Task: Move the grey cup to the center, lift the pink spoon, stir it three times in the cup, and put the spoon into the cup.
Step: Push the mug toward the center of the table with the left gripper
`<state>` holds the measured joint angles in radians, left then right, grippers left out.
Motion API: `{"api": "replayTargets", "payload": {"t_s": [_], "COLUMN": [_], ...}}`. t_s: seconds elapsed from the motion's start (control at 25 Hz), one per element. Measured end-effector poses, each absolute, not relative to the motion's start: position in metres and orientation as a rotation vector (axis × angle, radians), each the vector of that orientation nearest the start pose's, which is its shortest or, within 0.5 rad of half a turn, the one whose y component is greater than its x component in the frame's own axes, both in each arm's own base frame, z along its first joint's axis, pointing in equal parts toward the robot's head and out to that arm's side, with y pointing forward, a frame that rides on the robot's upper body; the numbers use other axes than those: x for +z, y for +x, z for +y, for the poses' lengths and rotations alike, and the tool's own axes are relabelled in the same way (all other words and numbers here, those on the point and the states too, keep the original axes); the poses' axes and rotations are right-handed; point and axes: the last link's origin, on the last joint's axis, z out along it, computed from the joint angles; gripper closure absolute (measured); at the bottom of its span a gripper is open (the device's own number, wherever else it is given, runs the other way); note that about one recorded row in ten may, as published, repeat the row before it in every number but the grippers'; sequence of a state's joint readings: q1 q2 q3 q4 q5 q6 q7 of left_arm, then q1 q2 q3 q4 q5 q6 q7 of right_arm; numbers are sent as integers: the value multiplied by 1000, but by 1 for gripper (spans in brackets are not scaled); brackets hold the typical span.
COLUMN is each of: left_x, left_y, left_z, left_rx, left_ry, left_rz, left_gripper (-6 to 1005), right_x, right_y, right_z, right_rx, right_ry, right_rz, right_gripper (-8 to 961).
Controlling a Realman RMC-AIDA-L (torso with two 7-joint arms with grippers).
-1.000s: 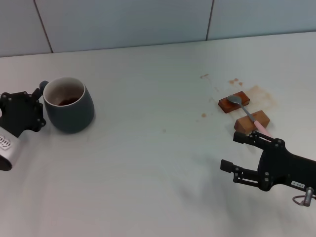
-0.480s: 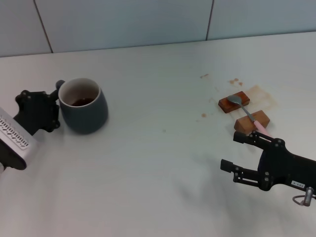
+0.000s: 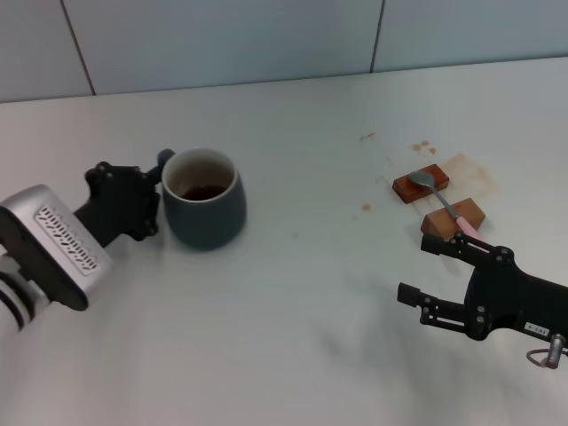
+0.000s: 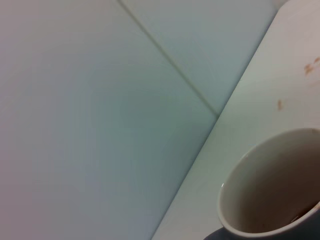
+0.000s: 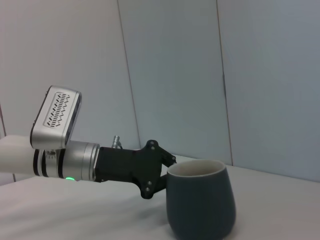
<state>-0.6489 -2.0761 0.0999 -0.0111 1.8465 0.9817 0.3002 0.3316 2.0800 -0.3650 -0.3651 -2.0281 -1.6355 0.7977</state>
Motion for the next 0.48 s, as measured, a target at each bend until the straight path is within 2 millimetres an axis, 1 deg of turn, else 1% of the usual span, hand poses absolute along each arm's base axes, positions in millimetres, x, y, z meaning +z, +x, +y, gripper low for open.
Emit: {"api": "replayTargets", "payload": {"t_s": [0.04,0.08,0.12,0.16,0.24,0.28,0.32,0.4,0.48], "left_x": [-65,-77,-77,-84,-84,-97,-97,-110,-117], "left_y": [-295,-283,-283,-277,-277,-266,-266,-255,-249], "left_z": [363,361,361,359,359,354,354,349,347], "left_rx": [-130,-179,-179,-202,-202,-225,-225,-233,-240], "left_ry": [-2126,-2160,-2160,-2177,-2177,-2200,-2200,-2224,-2247], "left_rz": [280,287,287,289,289,317,317,345,340], "left_gripper": [1001,1001,1001,1001,1001,1001,1001,1001,1001], "right_x": [-17,-17,-17,-17,-17,-17,-17,-16,-16], "right_y": [328,328,328,328,328,328,328,328,328], "right_z": [245,245,245,245,245,245,245,245,245], "right_rx": [850,851,851,851,852,853,853,853,854], "right_ry": [-2452,-2452,-2452,-2452,-2451,-2450,-2450,-2449,-2448], "right_rz": [470,470,470,470,471,471,471,471,471], "right_gripper": [144,144,144,144,144,144,144,144,144]}}
